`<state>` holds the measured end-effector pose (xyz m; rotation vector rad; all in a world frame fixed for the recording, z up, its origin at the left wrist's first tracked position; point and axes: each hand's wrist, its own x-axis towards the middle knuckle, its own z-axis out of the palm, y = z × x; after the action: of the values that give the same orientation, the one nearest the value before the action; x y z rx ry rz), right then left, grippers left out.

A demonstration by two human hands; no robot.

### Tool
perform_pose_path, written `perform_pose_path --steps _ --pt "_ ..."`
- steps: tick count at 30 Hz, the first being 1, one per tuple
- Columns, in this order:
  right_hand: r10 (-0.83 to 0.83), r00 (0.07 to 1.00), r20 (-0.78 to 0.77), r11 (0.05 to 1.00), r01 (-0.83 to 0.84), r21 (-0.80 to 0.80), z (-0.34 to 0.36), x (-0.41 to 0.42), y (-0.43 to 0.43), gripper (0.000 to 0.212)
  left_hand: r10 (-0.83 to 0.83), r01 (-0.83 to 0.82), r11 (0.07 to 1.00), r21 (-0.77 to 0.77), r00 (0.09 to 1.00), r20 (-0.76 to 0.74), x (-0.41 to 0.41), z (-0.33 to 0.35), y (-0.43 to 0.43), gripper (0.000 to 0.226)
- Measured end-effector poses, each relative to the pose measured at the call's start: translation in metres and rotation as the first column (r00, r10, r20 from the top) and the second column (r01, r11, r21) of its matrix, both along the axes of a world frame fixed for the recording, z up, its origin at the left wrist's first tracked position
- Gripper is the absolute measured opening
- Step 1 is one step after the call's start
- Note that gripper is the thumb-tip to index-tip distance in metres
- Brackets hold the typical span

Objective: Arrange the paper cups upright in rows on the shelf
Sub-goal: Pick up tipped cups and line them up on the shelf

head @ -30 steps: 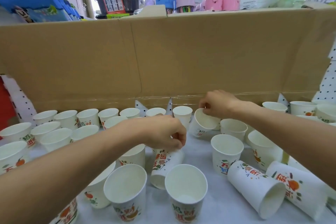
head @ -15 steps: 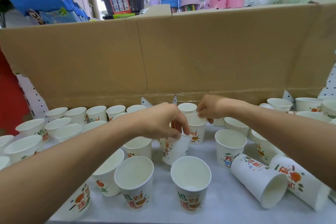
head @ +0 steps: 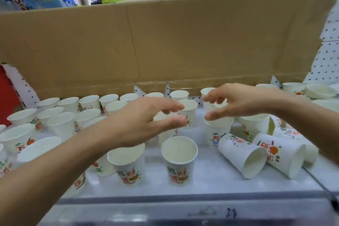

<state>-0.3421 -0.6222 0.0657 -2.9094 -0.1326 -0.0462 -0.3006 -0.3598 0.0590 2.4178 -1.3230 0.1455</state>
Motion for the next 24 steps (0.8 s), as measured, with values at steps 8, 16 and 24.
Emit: perform_pose_path --steps 8,16,24 --pt "-0.001 0.999 -0.039 0.994 -0.004 -0.108 -0.02 0.003 0.014 0.079 -0.047 -0.011 0.957 0.289 0.98 0.193 -0.036 -0.024 -0.013 0.065" --pt "0.103 0.992 0.077 0.994 -0.105 0.018 -0.03 0.001 0.038 0.073 0.054 -0.131 0.956 0.261 0.958 0.283 -0.034 -0.03 0.004 0.071" --pt "-0.19 0.914 0.357 0.963 0.102 0.251 -0.045 -0.095 -0.031 0.049 -0.185 0.164 0.981 0.103 0.954 0.235 -0.087 -0.056 -0.078 0.075"
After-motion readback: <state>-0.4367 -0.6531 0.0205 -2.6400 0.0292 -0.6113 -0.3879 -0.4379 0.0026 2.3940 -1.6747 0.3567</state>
